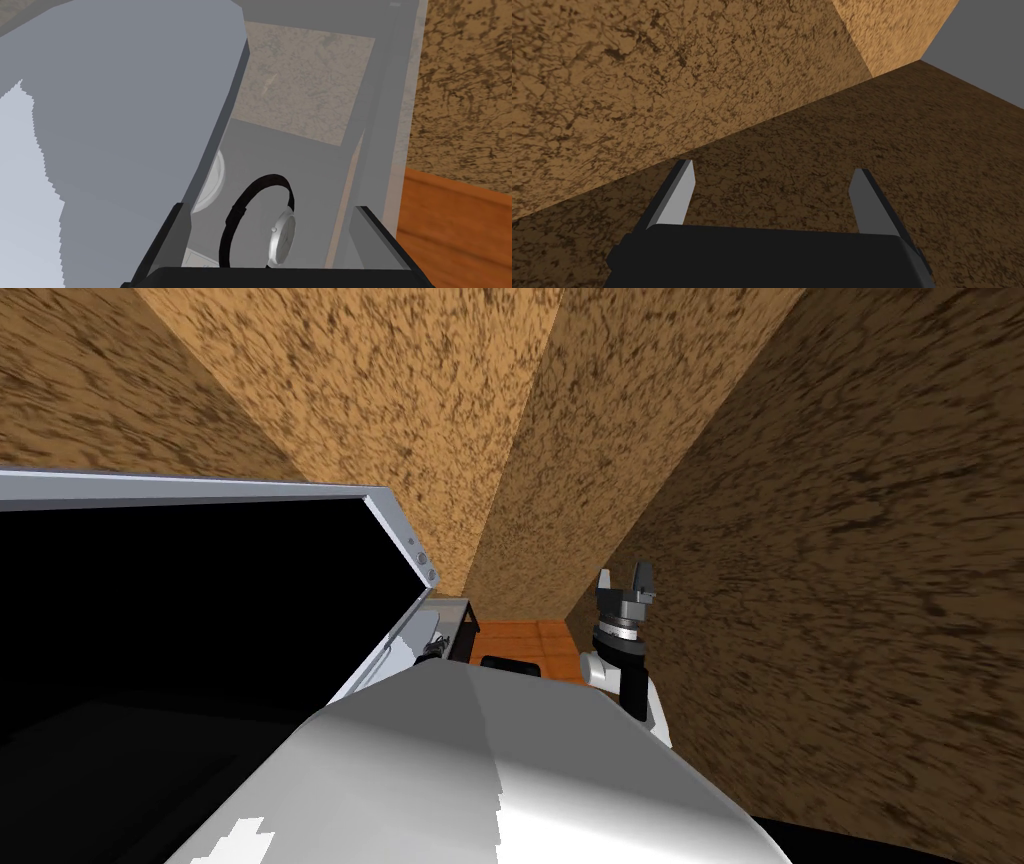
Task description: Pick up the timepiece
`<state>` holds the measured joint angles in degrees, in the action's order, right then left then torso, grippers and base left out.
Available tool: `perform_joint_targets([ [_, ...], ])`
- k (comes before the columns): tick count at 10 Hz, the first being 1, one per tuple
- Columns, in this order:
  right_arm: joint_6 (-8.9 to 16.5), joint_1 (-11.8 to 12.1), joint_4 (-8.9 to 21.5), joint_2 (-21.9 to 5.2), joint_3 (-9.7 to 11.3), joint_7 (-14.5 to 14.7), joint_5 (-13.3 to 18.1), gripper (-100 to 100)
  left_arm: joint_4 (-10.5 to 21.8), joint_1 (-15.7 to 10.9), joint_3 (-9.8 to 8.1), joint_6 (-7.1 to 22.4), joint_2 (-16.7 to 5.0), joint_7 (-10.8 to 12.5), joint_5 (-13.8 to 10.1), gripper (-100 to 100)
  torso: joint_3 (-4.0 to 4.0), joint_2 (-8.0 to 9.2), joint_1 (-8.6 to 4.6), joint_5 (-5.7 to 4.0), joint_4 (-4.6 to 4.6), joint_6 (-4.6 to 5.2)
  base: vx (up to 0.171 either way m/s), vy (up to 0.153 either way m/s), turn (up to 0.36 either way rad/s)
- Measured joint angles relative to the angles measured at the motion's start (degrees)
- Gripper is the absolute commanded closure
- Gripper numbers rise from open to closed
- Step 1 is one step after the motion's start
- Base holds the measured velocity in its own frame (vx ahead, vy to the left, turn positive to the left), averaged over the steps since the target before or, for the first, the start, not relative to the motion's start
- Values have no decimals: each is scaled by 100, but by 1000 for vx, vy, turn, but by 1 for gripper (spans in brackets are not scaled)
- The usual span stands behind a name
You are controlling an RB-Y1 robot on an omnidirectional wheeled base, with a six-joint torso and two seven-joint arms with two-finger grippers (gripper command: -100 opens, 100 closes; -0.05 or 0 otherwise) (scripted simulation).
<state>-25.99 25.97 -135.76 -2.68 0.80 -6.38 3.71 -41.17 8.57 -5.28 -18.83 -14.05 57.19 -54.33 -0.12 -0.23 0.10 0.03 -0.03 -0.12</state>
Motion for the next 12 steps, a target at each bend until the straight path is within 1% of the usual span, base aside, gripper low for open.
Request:
perform_joint_targets([
  [1,0,0,0,0,0,0,0,0,-56,178,-91,-54,-46,43,-78,-100,4,7,1,0,1,-1,-33,-10,-295],
  [2,0,1,0,0,0,0,0,0,-63,201,-196,-74,-38,21,-132,-100,3,5,-4,0,2,-1,-12,-19,-46],
  [3,0,1,0,0,-1,0,0,0,15,159,-196,-106,-42,29,-137,-100,-1,-2,-5,-1,0,-4,0,0,0],
  [4,0,2,0,0,-1,0,0,0,26,154,-192,-116,-43,38,-137,100,-4,-7,-1,0,-1,-5,0,0,0],
  [8,0,2,0,0,-1,0,0,0,18,150,-191,-116,-43,39,-136,100,-11,-16,14,10,-7,-7,0,0,0],
  [9,0,2,0,0,-1,0,0,0,18,150,-190,-116,-42,39,-136,0,-12,-17,15,10,-8,-7,0,0,0],
  [10,0,2,0,0,-1,0,0,0,18,150,-190,-116,-42,39,-136,100,-12,-17,15,10,-8,-7,17,23,275],
  [11,0,3,-1,0,-2,0,0,0,167,13,-32,-162,-46,119,-56,100,-17,-23,22,14,-12,-14,46,19,431],
  [12,0,3,-1,0,-2,0,0,0,-67,14,-48,7,3,-30,-25,100,-22,-32,22,11,-14,-18,43,4,336],
])
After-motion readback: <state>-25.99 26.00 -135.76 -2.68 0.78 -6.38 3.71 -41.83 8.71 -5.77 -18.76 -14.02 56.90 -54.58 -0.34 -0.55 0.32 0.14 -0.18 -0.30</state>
